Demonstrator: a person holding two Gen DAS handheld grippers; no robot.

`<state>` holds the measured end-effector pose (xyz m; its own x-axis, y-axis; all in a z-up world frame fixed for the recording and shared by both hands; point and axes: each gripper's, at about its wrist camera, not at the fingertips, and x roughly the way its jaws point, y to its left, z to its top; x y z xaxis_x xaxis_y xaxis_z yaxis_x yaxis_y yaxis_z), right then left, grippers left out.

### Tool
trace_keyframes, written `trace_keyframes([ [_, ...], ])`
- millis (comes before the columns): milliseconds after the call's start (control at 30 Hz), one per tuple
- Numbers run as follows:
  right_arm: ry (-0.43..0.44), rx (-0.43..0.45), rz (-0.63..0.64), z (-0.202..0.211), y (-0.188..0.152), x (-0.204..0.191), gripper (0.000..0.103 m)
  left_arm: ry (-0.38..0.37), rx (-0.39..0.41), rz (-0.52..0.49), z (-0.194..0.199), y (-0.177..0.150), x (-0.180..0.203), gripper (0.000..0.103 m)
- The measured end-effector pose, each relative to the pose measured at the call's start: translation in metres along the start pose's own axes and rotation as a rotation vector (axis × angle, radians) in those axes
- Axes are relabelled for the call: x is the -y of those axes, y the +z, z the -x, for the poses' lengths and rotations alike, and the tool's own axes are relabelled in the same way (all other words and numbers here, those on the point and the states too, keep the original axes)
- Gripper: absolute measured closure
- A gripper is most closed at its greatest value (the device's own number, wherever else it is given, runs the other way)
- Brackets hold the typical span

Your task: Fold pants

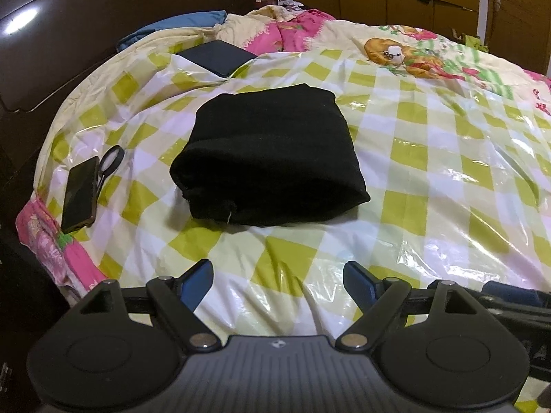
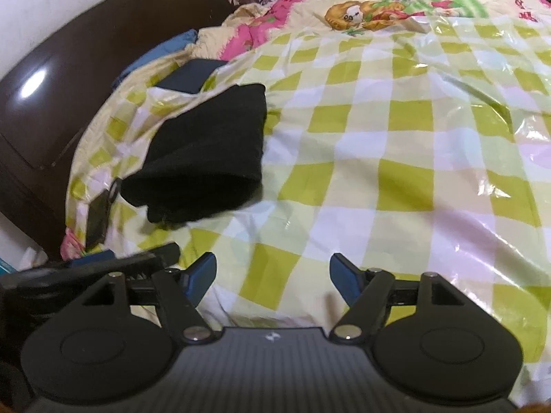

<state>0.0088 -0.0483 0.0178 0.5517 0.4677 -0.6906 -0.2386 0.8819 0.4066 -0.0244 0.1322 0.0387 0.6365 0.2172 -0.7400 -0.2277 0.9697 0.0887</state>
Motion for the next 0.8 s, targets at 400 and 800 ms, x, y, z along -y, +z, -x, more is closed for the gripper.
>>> trace_keyframes([
  [400, -0.06, -0.048, -0.016, -0.016, 0.0, 0.008, 0.029, 0.006, -0.029, -0.04, -0.002, -0.009, 0.002, 0.008],
  [800, -0.046, -0.067, -0.019, -0.021, 0.0, 0.006, 0.029, -0.009, -0.055, 0.013, -0.008, -0.013, -0.007, 0.008],
])
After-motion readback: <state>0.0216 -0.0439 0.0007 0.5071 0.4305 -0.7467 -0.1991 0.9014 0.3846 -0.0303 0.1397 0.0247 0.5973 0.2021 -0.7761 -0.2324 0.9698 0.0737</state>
